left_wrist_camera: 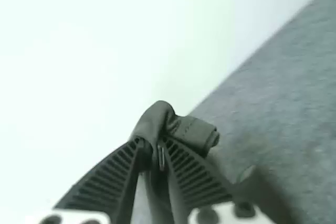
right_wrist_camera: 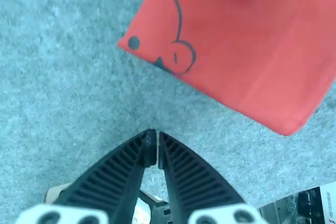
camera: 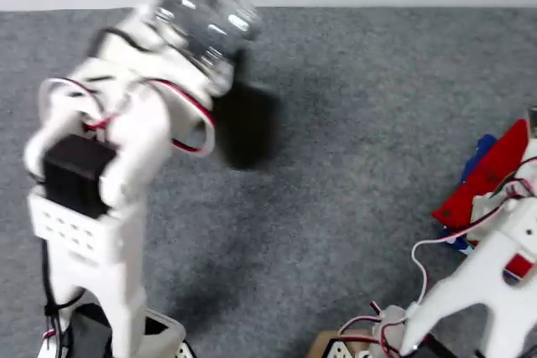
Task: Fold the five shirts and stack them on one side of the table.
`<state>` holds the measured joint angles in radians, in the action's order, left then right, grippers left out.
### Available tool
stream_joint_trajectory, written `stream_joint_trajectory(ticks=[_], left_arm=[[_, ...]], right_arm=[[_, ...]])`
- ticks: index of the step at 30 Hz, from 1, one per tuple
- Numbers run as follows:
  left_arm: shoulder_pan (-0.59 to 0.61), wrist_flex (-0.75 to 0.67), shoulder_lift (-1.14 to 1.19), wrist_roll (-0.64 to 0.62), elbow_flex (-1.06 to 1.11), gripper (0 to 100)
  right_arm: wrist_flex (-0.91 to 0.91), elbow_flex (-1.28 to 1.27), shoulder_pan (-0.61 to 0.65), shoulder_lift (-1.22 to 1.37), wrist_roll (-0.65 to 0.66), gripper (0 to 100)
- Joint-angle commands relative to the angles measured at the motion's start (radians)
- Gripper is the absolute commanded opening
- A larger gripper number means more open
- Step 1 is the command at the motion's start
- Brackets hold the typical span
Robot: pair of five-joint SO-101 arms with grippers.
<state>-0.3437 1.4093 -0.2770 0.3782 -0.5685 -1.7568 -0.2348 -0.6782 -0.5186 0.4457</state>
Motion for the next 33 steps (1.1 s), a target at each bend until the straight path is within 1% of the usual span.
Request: stream_joint_trajectory(ticks=[1, 4, 6, 8, 10, 14, 16, 18, 21, 24, 26, 28, 29, 33], left_arm=[[0.032, 0.048, -0.041, -0.009, 0.013, 0], [0.176, 0.160, -0.044, -0.009, 0.093, 0], [0.313, 0.227, -0.040, -0.008, 0.176, 0], [0.439, 0.250, -0.038, -0.003, 0.306, 0], [0.554, 0.216, -0.038, 0.015, 0.476, 0], [0.756, 0.101, -0.038, 0.198, 0.783, 1], [0.847, 0.040, -0.040, 0.252, 0.880, 6], [0.925, -0.003, -0.040, 0.270, 0.928, 11], [1.002, -0.031, -0.040, 0.269, 0.935, 16], [1.033, -0.051, -0.051, 0.273, 0.921, 18], [1.034, -0.020, -0.061, 0.273, 0.883, 18], [1.028, 0.026, -0.083, 0.273, 0.837, 18], [1.026, 0.041, -0.097, 0.273, 0.817, 18], [1.028, 0.052, -0.160, 0.273, 0.785, 17]], right_arm=[[-0.036, -0.003, 0.044, -0.068, -0.006, 0.9], [-0.036, -0.003, 0.117, -0.085, -0.006, 0.9], [-0.036, -0.003, 0.188, -0.087, -0.012, 0.9], [-0.036, -0.003, 0.262, -0.084, -0.014, 0.9], [-0.036, -0.005, 0.344, -0.082, -0.014, 0.9], [-0.036, -0.005, 0.512, -0.082, -0.014, 0.9], [-0.036, -0.005, 0.578, -0.081, -0.014, 0.9], [-0.036, -0.005, 0.627, -0.068, -0.014, 0.9], [-0.036, -0.005, 0.661, -0.002, -0.014, 0.9], [-0.036, 0.000, 0.665, 0.076, -0.015, 0.9], [-0.036, 0.003, 0.674, 0.113, -0.034, 0.9], [-0.036, 0.003, 0.708, 0.143, -0.080, 2.2], [-0.036, 0.003, 0.733, 0.156, -0.104, 4.6], [0.013, 0.040, 0.835, 0.200, -0.222, 19.4]])
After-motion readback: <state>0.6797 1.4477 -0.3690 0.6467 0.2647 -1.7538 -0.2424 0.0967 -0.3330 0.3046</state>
